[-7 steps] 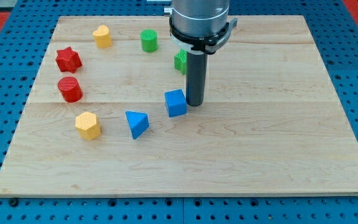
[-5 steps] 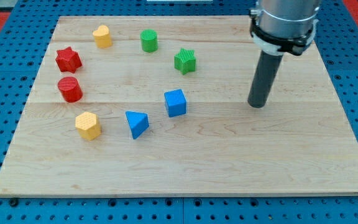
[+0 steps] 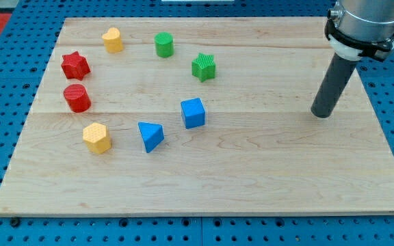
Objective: Point your arm to center right
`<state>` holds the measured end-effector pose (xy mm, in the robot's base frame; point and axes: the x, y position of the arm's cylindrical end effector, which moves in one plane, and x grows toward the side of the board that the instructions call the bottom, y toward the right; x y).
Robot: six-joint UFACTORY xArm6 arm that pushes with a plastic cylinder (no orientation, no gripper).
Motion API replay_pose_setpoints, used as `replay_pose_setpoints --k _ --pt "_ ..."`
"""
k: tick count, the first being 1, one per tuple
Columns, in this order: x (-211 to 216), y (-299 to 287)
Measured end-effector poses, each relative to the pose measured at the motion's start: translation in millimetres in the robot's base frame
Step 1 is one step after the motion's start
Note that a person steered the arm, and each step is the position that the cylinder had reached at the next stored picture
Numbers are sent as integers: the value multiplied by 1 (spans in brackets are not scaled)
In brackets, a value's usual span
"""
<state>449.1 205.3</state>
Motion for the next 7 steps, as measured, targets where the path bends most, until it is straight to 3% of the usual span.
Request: replay_pose_setpoints --k 7 --pt "0 50"
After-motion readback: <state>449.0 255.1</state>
